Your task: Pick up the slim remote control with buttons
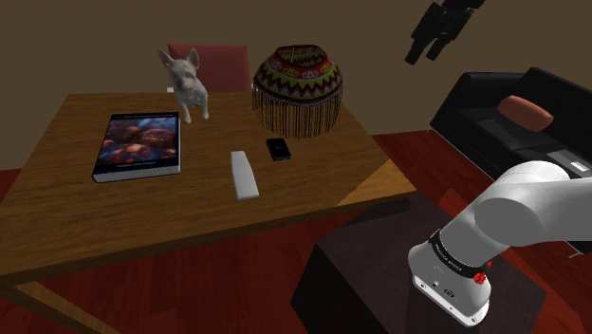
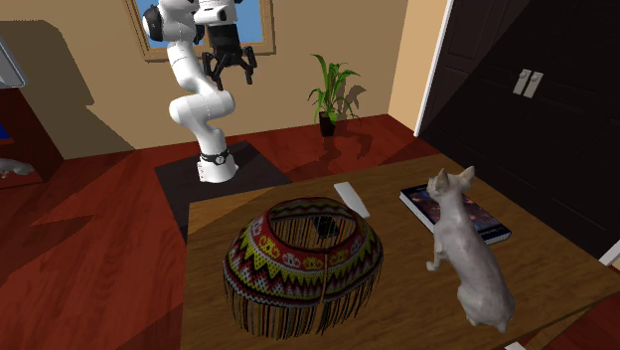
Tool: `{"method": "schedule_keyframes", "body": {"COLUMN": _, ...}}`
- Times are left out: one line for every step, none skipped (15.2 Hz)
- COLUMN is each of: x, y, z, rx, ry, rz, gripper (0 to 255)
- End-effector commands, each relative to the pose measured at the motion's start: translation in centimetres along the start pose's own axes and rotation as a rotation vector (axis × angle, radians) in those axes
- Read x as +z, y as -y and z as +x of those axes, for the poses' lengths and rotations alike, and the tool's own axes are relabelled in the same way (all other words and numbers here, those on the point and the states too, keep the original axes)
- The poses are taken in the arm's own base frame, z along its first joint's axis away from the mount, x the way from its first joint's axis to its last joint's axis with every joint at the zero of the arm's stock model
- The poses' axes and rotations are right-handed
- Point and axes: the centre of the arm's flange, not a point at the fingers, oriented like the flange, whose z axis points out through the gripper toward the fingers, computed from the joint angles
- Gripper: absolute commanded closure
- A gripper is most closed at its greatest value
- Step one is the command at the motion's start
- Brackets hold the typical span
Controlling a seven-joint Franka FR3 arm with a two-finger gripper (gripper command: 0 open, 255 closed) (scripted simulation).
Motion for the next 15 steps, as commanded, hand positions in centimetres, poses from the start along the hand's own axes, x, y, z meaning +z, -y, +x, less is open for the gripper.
{"method": "schedule_keyframes", "body": {"x": 0.0, "y": 0.0, "z": 0.0, "rx": 0.000, "ry": 0.000, "rz": 0.000, "gripper": 0}}
{"method": "schedule_keyframes", "body": {"x": 1.0, "y": 0.8, "z": 0.5, "rx": 0.008, "ry": 0.003, "rz": -0.001, "gripper": 0}}
{"method": "schedule_keyframes", "body": {"x": 1.9, "y": 1.6, "z": 1.0, "rx": 0.016, "ry": 0.006, "rz": -0.002, "gripper": 0}}
{"method": "schedule_keyframes", "body": {"x": 2.9, "y": 2.4, "z": 1.5, "rx": 0.025, "ry": 0.010, "rz": -0.003, "gripper": 0}}
{"method": "schedule_keyframes", "body": {"x": 3.9, "y": 3.2, "z": 2.0, "rx": 0.033, "ry": 0.013, "rz": -0.004, "gripper": 0}}
{"method": "schedule_keyframes", "body": {"x": 4.9, "y": 4.0, "z": 2.5, "rx": 0.041, "ry": 0.016, "rz": -0.005, "gripper": 0}}
{"method": "schedule_keyframes", "body": {"x": 5.8, "y": 4.7, "z": 3.0, "rx": 0.049, "ry": 0.019, "rz": -0.006, "gripper": 0}}
{"method": "schedule_keyframes", "body": {"x": 6.8, "y": 5.5, "z": 3.5, "rx": 0.058, "ry": 0.022, "rz": -0.007, "gripper": 0}}
{"method": "schedule_keyframes", "body": {"x": 7.8, "y": 6.3, "z": 4.0, "rx": 0.066, "ry": 0.025, "rz": -0.008, "gripper": 0}}
{"method": "schedule_keyframes", "body": {"x": 8.8, "y": 7.0, "z": 4.5, "rx": 0.074, "ry": 0.029, "rz": -0.009, "gripper": 0}}
{"method": "schedule_keyframes", "body": {"x": 9.8, "y": 7.8, "z": 5.0, "rx": 0.082, "ry": 0.032, "rz": -0.010, "gripper": 0}}
{"method": "schedule_keyframes", "body": {"x": 10.7, "y": 8.5, "z": 5.5, "rx": 0.091, "ry": 0.035, "rz": -0.011, "gripper": 0}}
{"method": "schedule_keyframes", "body": {"x": 11.7, "y": 9.3, "z": 6.1, "rx": 0.099, "ry": 0.038, "rz": -0.012, "gripper": 0}}
{"method": "schedule_keyframes", "body": {"x": 12.7, "y": 10.0, "z": 6.6, "rx": 0.107, "ry": 0.041, "rz": -0.013, "gripper": 0}}
{"method": "schedule_keyframes", "body": {"x": 13.7, "y": 10.8, "z": 7.1, "rx": 0.115, "ry": 0.045, "rz": -0.014, "gripper": 0}}
